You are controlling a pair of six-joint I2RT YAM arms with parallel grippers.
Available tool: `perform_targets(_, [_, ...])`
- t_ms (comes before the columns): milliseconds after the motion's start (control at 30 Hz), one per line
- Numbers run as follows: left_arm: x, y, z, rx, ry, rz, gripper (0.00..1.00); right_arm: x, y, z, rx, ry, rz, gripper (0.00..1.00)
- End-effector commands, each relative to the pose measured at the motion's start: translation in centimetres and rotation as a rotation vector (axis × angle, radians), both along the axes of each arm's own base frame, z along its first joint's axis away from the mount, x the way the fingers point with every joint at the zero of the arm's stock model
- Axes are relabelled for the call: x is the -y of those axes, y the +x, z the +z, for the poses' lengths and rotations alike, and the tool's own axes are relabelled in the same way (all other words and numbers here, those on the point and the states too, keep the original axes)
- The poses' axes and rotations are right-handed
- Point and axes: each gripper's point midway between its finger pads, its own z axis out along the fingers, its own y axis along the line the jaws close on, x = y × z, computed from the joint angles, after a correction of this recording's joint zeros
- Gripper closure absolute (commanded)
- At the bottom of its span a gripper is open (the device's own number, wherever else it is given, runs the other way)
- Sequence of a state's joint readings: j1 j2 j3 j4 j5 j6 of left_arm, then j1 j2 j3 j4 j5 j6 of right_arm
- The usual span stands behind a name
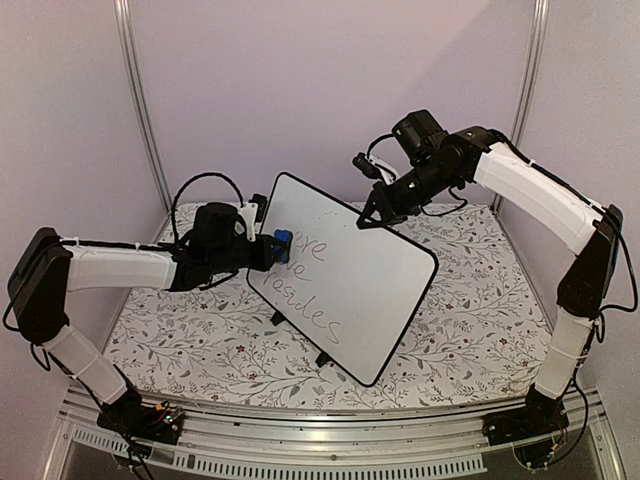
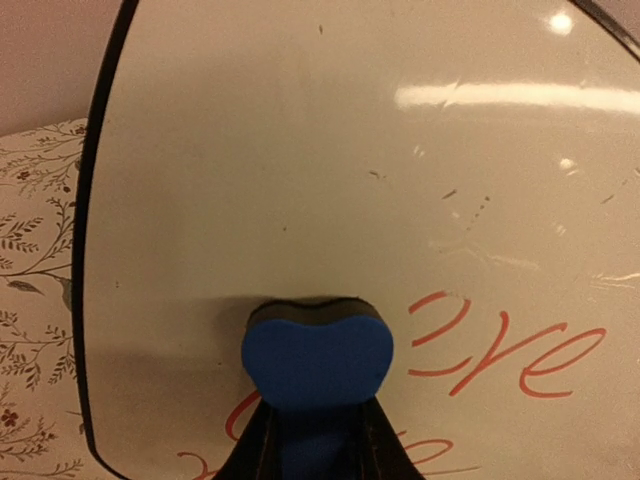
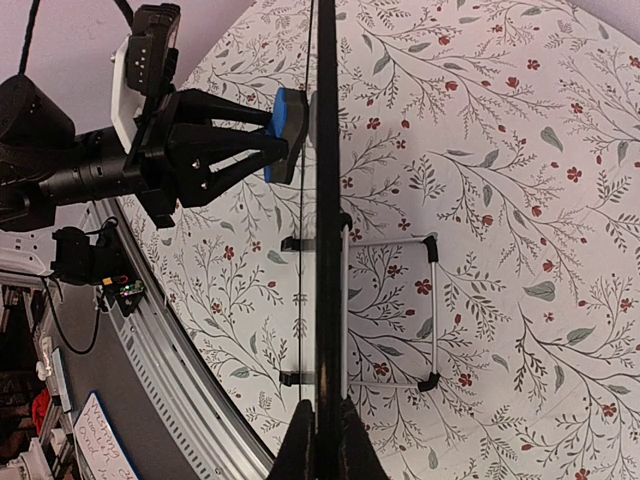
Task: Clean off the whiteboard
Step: Erase the whiteboard from the whiteboard stand.
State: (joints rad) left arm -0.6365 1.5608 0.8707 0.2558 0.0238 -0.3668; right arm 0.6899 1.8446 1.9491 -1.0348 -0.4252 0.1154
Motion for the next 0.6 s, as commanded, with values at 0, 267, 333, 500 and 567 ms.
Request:
perform_targets(0, [0.3,0.2,-0.5,-0.015,0.001,-0.020,1.00,-1.5,-3.3,0.6,0.014,0.029,0.158,1.00])
perform_targets(267, [0.6,-2.3,-3.7,-0.080,0.015,-0.039,1.00,-1.6,-3.3,0.5,0.010,0.027,0.159,1.00])
perform_targets(333, [0.5,-2.9,-4.5,-0.095,0.022,-0.040,1.00,-1.5,-3.3,0.6,0.011,0.029,0.158,1.00])
perform_targets(500, [0.3,-4.0,-5.7,-0.117,0.035,-0.040,1.00,-1.5,-3.3,0.5,0.010,0.027,0.159,1.00])
perform_targets(567, [0.3,-3.9,-5.6,-0.113,0.034,-0.040,1.00,-1.5,-3.3,0.5,0.010,0.027,0.159,1.00])
